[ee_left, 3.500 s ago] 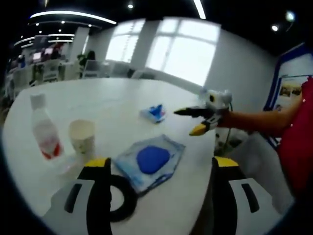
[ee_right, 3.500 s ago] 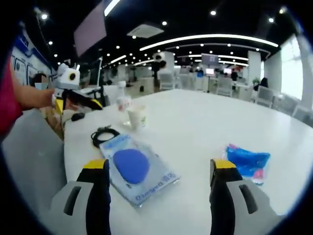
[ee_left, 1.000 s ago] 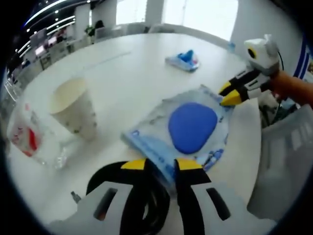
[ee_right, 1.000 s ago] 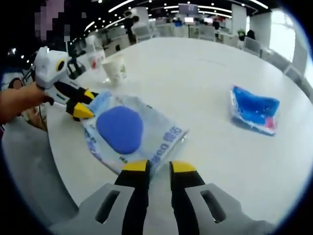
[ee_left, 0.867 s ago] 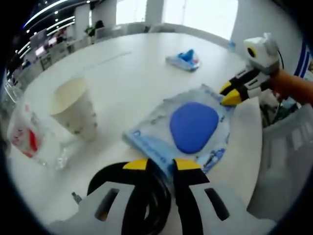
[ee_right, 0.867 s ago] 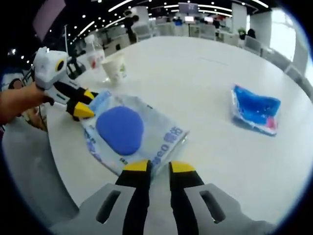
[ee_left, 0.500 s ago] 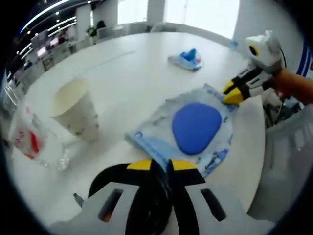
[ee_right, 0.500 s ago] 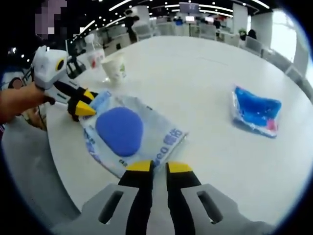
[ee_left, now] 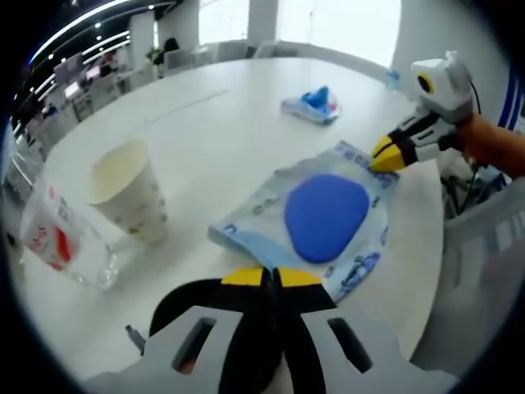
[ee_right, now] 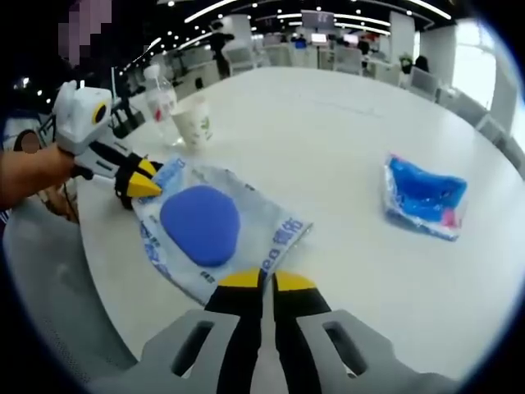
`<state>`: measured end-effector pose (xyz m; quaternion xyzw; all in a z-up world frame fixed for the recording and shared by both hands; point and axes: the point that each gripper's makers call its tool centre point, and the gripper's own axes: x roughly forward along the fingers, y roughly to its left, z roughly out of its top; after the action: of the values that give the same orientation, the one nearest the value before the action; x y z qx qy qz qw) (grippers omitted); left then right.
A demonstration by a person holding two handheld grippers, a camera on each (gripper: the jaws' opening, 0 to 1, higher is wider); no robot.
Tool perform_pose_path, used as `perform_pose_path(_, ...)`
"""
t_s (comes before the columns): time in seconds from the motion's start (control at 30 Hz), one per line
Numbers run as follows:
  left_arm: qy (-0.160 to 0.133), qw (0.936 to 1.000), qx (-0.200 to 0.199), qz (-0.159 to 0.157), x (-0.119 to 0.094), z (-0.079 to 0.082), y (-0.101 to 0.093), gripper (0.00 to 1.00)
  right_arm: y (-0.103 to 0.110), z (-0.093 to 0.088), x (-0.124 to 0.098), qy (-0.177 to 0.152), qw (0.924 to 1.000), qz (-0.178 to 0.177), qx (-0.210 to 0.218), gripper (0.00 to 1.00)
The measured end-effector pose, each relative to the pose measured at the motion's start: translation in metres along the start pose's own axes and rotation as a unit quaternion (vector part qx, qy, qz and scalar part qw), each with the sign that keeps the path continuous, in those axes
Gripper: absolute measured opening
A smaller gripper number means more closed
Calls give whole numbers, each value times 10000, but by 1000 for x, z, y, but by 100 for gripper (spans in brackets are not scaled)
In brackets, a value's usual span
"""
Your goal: Arrange the tabletop items into an orderly group along one side of the table until the central work area is clear of visible clutter.
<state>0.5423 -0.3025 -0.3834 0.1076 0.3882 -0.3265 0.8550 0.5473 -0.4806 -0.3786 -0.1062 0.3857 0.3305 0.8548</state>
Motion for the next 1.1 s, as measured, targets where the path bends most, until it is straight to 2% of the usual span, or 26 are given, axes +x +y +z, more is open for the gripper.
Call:
perform_pose_path(0.3,-203,9998,51,-50,-11,21,-4,0,-8,14,-15,-125,9998,-82,-100,3)
perform_pose_path(0.47,-316,9994,130,-17,-14,39,-2,0,-16,26,-20,-217,9996,-148,-144,3)
perform_pose_path(0.77,-599,9980,159,135,-17,82,12,0,-42,65,-29,-459,9981,-329,-244,3)
perform_pose_path(1.1,-776,9963,118,341,-15,115,35,0,-64,103,-25,-649,9962,-440,-372,3)
